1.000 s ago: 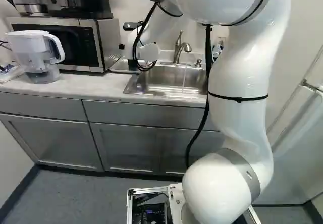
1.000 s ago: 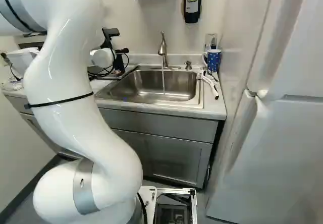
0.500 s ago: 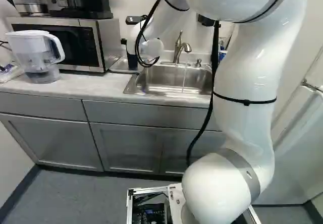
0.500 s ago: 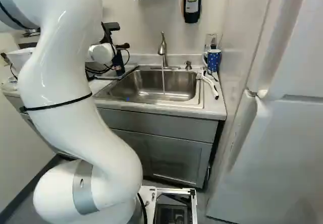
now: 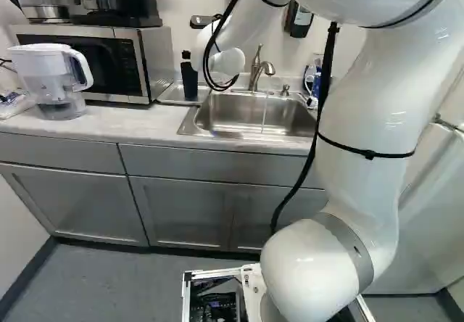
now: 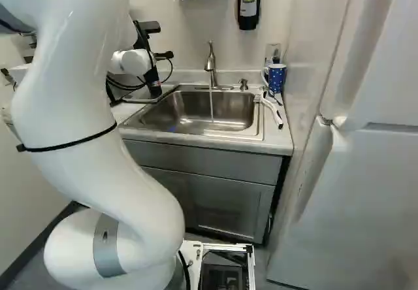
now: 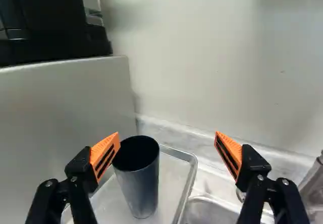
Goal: Rinse the cup and place it in the tray
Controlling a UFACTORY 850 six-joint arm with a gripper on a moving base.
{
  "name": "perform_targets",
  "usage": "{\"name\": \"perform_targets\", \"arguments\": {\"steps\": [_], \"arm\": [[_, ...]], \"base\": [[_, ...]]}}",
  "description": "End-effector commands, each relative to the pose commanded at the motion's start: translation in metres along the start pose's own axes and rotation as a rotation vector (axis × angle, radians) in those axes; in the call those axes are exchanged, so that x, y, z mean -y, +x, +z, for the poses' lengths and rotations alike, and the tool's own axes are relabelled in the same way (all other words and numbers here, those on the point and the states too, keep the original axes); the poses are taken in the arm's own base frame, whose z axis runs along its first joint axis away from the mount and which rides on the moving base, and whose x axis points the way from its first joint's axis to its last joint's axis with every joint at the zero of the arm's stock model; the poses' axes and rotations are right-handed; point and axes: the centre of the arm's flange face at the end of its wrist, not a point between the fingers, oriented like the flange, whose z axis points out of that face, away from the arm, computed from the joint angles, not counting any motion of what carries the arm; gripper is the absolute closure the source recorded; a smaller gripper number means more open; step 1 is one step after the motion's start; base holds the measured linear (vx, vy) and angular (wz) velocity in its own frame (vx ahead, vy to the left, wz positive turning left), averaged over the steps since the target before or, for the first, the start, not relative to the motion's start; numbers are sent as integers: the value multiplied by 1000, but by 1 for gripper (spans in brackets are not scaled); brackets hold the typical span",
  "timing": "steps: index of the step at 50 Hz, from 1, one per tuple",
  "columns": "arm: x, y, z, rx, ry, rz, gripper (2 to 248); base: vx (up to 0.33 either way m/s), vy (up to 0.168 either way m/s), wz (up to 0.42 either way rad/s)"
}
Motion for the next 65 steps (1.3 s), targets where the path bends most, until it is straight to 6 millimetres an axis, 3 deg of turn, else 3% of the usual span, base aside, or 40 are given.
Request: {"name": "perform_targets", "arguments": {"steps": [33, 65], "arm": [[-48, 29, -29, 1, -82, 8, 3], [-99, 59, -33, -20, -170, 15, 3]], "base": [[0, 0, 0], [0, 0, 0]]}}
